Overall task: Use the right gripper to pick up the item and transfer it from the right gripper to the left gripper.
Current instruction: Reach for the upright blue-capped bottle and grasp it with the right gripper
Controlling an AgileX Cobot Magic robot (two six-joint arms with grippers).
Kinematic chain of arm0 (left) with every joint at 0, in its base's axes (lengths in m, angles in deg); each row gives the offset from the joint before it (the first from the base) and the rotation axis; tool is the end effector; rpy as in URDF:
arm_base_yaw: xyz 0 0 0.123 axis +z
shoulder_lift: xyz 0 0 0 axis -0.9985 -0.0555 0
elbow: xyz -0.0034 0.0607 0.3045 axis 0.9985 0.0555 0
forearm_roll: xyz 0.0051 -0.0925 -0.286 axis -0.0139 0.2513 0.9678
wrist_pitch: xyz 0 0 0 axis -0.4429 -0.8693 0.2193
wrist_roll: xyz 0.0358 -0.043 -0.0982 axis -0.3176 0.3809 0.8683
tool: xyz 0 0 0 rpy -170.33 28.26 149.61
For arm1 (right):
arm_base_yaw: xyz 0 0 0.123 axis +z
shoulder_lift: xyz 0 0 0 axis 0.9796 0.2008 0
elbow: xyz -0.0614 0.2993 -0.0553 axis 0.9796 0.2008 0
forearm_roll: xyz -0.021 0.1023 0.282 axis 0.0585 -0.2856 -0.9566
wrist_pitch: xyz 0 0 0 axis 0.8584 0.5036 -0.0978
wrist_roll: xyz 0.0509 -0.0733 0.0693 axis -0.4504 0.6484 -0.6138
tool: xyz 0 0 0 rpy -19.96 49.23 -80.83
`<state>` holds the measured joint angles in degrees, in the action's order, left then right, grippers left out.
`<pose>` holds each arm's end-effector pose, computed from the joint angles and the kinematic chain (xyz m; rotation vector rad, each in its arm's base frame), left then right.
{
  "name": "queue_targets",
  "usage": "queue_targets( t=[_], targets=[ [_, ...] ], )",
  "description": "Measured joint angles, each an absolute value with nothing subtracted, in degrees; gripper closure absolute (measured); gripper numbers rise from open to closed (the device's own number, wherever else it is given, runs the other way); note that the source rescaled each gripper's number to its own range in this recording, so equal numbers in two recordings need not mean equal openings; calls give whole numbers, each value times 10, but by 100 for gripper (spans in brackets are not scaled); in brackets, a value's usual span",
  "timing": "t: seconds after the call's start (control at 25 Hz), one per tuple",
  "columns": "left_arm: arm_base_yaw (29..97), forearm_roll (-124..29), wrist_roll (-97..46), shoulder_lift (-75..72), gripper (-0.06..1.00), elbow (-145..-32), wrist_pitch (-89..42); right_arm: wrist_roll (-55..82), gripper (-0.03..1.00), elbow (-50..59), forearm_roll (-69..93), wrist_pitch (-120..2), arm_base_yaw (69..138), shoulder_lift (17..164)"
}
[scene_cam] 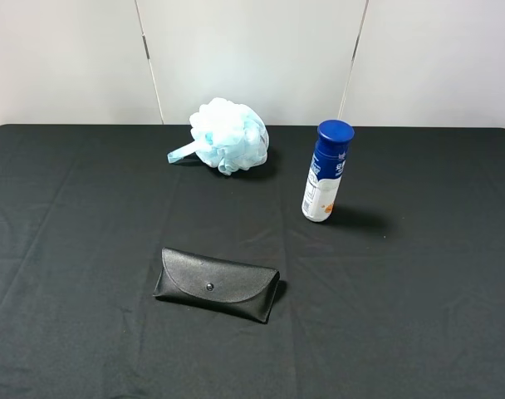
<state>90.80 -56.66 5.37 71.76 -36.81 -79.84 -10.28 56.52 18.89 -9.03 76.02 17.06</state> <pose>0.0344 -0.0045 0.2885 -0.0057 2.0371 -0.0007 0.0346 -0.0003 0.2909 0.0594 2.0156 -0.0005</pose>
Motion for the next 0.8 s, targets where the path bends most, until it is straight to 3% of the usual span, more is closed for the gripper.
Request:
queue_targets(
  t=[0.8],
  targets=[
    [908,-567,54,718,-6,-368,-799,-103,-3,565,189,-90,760,171]
  ],
)
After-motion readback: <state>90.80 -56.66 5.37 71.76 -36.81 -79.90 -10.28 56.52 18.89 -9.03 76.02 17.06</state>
